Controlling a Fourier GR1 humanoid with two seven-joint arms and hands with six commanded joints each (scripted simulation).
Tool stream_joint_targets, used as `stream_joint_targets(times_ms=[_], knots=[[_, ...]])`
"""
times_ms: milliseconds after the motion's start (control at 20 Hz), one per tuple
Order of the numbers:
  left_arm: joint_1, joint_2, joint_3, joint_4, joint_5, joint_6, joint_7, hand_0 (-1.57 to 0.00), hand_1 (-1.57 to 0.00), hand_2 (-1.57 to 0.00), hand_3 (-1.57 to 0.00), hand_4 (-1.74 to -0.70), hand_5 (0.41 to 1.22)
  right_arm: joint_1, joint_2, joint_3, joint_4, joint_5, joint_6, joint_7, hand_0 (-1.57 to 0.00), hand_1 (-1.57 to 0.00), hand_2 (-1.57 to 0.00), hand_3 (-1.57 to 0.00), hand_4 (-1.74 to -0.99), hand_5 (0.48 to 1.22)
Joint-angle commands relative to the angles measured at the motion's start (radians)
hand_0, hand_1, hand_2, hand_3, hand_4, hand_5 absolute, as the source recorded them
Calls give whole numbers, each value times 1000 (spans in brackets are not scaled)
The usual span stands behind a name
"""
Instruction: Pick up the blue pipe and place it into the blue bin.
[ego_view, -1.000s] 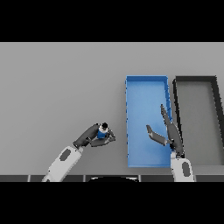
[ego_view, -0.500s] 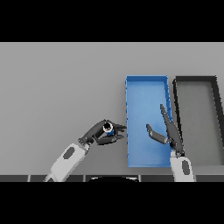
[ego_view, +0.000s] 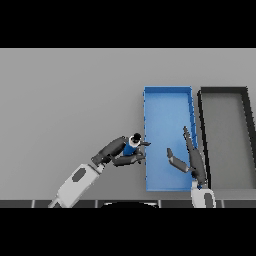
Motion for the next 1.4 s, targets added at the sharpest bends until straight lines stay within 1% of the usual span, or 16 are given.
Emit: stream_joint_targets(times_ms=[0,100,150,250,300,350,450,500,550,700,750,800,950,1150,1300,1350], knots=[[7,1,-2,-4,-2,2,-8,-1568,-1568,-1569,-1441,-1729,1219,49,30,12,-25,16,-30,3,1,1,1,1,-1269,688],[12,4,-3,-5,-6,3,-14,-1569,-1569,-1570,-1442,-1730,1219,162,97,43,-72,52,-92,-5,1,1,1,1,-1255,688],[21,7,-4,-9,-5,1,-21,-1569,-1570,-1570,-1443,-1730,1220,185,118,51,-84,68,-117,8,1,1,1,1,-1250,688],[2,7,6,-8,1,-3,-7,-1570,-1570,-1570,-1441,-1730,1220,212,141,65,-122,83,-138,27,1,1,1,1,-1229,687],[9,8,-1,-14,-2,-3,2,-1570,-1570,-1570,-1440,-1730,1220,218,138,61,-132,80,-141,22,1,1,1,1,-1213,684],[-2,-3,3,-1,-3,-1,9,-1570,-1570,-1571,-1440,-1730,1220,221,134,52,-153,24,-108,-5,1,1,1,1,-1215,669],[3,-1,2,-10,-6,-4,1,-1571,-1571,-1571,-1441,-1731,1221,214,96,37,-197,-103,-8,-35,1,1,1,1,-1231,620],[10,5,5,-9,-2,-11,-11,-1571,-1571,-1571,-1440,-1731,1221,202,81,37,-238,-159,31,-11,1,1,1,1,-1242,584],[13,7,5,-11,-2,-13,-13,-1571,-1571,-1571,-1442,-1731,1221,180,62,35,-265,-206,60,33,1,1,1,1,-1254,554],[-2,-1,7,-6,-9,-15,-3,-1571,-1571,-1571,-1444,-1731,1221,129,-1,65,-364,-324,157,128,1,1,1,1,-1313,517],[-2,-8,-3,-12,-16,-13,1,-1571,-1571,-1571,-1444,-1731,1221,103,-23,68,-374,-352,174,202,1,1,1,1,-1326,507],[7,-3,-4,-19,-23,-9,-2,-1571,-1571,-1571,-1443,-1731,1221,61,-52,74,-374,-362,201,241,1,1,1,1,-1331,507],[-22,-12,7,13,-26,-14,15,-1571,-1571,-1571,-1442,-1730,1221,-55,-88,106,-387,-401,252,346,1,1,1,1,-1340,499],[-7,-1,-2,-10,-26,-24,3,-1571,-1571,-1571,-1439,-1730,1221,-215,-103,133,-374,-429,271,431,1,1,1,1,-1326,485],[-21,-8,4,-6,-20,-29,4,-1571,-1571,-1571,-1444,-1728,1221,-314,-89,182,-367,-433,287,456,1,1,1,1,-1307,497],[-13,-7,-1,-7,-20,-38,-15,-1571,-1571,-1571,-1469,-1670,1221,-352,-85,191,-359,-426,285,466,1,1,1,1,-1288,502]])
